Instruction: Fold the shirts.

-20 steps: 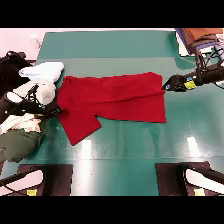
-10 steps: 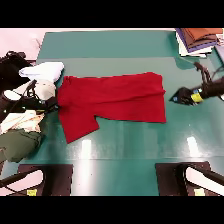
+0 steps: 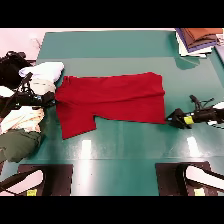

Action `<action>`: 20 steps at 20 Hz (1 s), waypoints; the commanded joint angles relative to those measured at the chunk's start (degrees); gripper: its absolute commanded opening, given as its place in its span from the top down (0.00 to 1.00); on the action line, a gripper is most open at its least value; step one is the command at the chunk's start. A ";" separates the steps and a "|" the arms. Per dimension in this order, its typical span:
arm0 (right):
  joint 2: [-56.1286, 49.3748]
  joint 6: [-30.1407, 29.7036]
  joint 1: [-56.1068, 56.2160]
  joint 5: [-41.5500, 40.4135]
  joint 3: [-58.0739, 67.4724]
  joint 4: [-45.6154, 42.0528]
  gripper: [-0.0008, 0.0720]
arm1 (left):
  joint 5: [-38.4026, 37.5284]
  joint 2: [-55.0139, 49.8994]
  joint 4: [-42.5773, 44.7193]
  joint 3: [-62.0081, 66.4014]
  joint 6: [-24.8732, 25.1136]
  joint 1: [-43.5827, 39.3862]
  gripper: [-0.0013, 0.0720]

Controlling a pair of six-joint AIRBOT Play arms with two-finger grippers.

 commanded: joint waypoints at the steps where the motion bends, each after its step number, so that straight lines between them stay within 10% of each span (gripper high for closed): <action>1: -4.61 -1.81 6.21 -7.52 0.74 6.40 0.41 | -0.70 0.13 -0.04 0.11 -0.02 -0.04 0.95; 6: -5.35 -4.61 14.49 -7.58 7.67 6.08 0.96 | -2.69 2.40 -0.07 1.31 -0.26 -0.02 0.95; 20: 24.76 -2.40 -2.73 4.39 68.78 4.57 0.97 | -6.38 23.32 1.51 70.58 -7.08 -0.02 0.95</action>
